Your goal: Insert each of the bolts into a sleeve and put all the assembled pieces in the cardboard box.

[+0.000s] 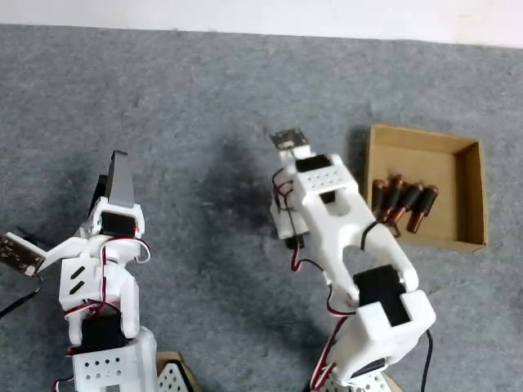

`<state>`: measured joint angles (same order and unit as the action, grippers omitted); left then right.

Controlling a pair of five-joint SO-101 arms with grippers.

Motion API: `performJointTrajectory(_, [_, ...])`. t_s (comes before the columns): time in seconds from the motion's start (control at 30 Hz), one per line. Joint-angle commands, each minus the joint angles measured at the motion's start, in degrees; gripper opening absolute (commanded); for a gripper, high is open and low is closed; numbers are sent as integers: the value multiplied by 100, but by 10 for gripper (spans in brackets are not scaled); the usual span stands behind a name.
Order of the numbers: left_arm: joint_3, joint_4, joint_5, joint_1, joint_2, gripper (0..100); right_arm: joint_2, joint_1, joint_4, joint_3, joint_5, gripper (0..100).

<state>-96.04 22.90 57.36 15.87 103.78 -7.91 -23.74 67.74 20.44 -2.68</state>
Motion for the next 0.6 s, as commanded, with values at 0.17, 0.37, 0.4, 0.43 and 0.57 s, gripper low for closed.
performJointTrajectory(0.17, [-31, -105, 26, -75, 75, 200, 277, -391, -699, 470, 70, 152])
performJointTrajectory(0.37, [-31, -105, 26, -75, 75, 200, 277, -374, -752, 514, 70, 152])
performJointTrajectory(0.4, [-31, -105, 26, -75, 75, 200, 268, -374, -760, 514, 70, 152])
performJointTrajectory(0.43, [-31, -105, 26, -75, 75, 200, 268, -374, -804, 523, 70, 152])
performJointTrajectory(0.57, [-31, -105, 26, -75, 75, 200, 259, -365, -1059, 602, 70, 152])
